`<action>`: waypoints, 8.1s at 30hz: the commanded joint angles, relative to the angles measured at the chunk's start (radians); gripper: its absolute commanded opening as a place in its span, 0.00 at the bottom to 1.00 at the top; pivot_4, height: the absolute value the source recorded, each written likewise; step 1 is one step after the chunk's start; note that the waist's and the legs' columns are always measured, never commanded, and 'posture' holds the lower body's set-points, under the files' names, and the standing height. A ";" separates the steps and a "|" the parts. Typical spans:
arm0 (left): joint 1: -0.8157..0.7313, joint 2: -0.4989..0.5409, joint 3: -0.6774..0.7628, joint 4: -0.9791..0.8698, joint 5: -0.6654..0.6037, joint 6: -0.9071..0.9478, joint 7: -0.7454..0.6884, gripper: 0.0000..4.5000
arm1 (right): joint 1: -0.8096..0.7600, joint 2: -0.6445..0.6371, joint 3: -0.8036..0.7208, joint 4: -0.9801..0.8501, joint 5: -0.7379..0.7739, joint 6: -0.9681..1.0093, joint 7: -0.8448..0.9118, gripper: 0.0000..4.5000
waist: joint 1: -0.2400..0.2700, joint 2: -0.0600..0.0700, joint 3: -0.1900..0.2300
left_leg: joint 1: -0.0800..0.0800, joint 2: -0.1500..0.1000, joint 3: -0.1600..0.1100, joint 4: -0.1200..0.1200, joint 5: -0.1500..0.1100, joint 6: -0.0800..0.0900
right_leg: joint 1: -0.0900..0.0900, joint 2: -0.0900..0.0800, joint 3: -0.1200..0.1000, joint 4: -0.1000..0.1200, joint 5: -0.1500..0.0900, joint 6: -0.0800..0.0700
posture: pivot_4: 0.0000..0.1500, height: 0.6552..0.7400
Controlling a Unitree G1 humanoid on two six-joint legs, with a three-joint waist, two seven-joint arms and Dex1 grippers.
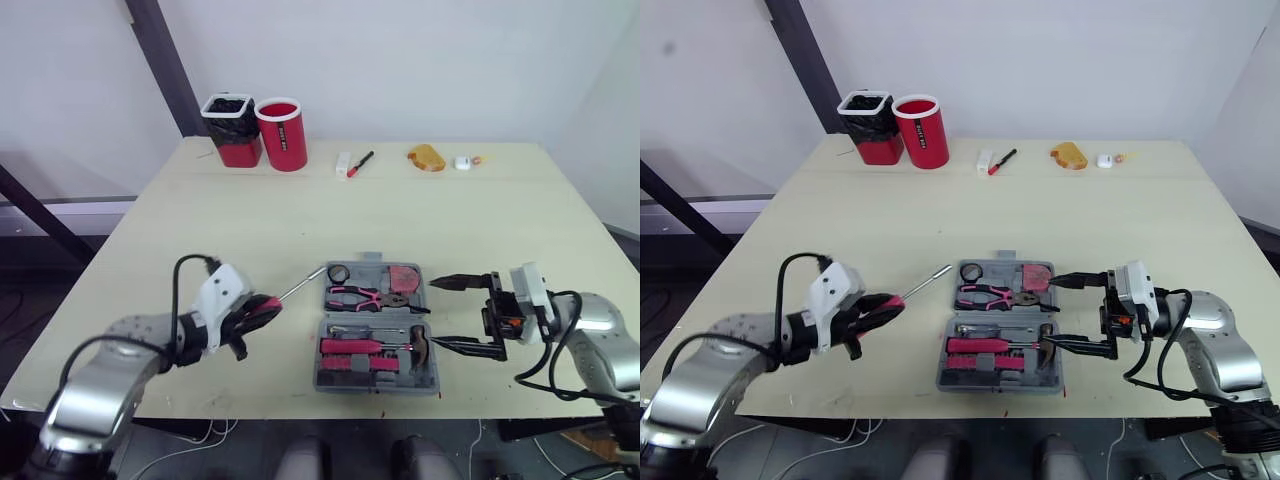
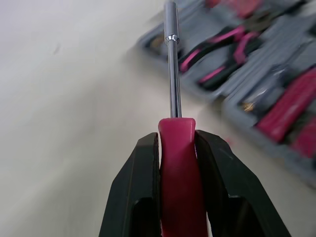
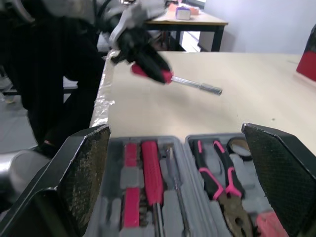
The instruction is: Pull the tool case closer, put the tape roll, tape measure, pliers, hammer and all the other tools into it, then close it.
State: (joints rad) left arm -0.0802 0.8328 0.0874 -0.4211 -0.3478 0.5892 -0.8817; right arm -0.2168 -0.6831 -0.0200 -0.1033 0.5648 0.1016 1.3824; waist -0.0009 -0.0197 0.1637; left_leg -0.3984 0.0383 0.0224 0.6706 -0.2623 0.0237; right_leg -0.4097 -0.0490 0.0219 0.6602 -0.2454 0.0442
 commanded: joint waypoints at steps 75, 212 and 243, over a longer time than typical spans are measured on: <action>-0.443 -0.238 -0.582 0.225 0.143 -0.008 -0.180 0.69 | 0.162 -0.103 -0.132 0.029 -0.016 -0.066 0.036 1.00 | -0.009 0.000 0.000 | 0.000 0.000 -0.001 0.002 0.000 0.000 | 0.000 0.002 0.000 0.002 0.002 0.004 | 1.00 0.97; -0.462 -0.326 -0.279 1.103 0.273 -0.546 -0.372 0.00 | -0.203 0.179 0.200 0.589 -0.495 -0.157 -0.306 0.01 | -0.011 0.002 -0.003 | 0.000 0.000 0.000 0.001 0.000 0.000 | 0.000 0.002 0.000 0.003 0.002 0.004 | 1.00 0.97; -0.433 -0.358 -0.305 1.019 0.284 -0.476 -0.446 0.00 | -0.199 0.168 0.196 0.567 -0.475 -0.142 -0.258 0.01 | -0.011 0.002 -0.003 | 0.000 0.000 0.000 0.001 0.000 0.000 | 0.000 0.002 0.000 0.003 0.002 0.004 | 1.00 0.97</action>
State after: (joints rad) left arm -0.5365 0.4868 -0.1685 0.6314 -0.0693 0.1034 -1.2886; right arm -0.4036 -0.5092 0.1821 0.4919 0.0710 -0.0444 1.0982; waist -0.0121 -0.0178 0.1610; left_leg -0.3983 0.0385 0.0229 0.6716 -0.2622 0.0239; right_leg -0.4095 -0.0469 0.0216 0.6627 -0.2430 0.0485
